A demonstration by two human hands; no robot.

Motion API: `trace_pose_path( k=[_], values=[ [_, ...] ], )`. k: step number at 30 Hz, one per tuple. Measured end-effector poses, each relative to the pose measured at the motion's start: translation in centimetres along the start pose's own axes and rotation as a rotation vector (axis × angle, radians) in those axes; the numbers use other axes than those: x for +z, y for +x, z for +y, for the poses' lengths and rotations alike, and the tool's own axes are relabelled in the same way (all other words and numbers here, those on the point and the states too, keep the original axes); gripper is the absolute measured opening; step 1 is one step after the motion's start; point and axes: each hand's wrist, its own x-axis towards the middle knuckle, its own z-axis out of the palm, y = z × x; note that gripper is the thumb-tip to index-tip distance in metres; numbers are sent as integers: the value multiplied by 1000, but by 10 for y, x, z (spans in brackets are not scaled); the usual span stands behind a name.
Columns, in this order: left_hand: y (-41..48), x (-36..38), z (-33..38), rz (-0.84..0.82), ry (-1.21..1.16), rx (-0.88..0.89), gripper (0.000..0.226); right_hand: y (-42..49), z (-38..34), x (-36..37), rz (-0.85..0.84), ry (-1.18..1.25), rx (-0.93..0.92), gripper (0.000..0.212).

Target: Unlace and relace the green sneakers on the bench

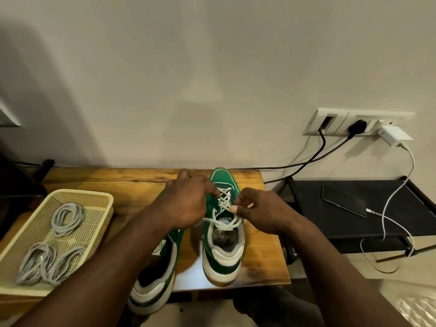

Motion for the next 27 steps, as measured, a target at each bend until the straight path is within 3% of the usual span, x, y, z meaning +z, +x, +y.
trace_pose_path(
  k=[4, 6, 10, 13, 18, 20, 23, 25, 27],
  values=[
    [2, 5, -4, -167, -51, -3, 67, 5, 5, -6, 178, 93, 24, 15],
    [-1, 7, -3, -188, -4, 17, 61, 6, 10, -9, 159, -1, 35, 17],
    [-3, 12, 7, -92, 61, 65, 38, 4, 8, 1, -46, -55, 5, 33],
    [-1, 13, 8, -28, 22, 49, 26, 7, 3, 3, 9, -94, -35, 31],
    [-2, 3, 6, 57, -108, 20, 25, 5, 0, -4, 67, -79, -60, 23],
    [-2, -4, 3, 89, -78, 4, 21, 3, 6, -12, 117, -40, 4, 26],
    [-5, -9, -10, 61, 102, -64, 18, 2, 24, -26, 175, -235, 201, 13],
    [-7, -9, -18, -5, 248, -121, 18, 0, 33, -26, 101, -309, 322, 4],
    [-7, -6, -20, -83, 284, -155, 23, 1, 37, -22, -8, -315, 323, 10]
  ],
)
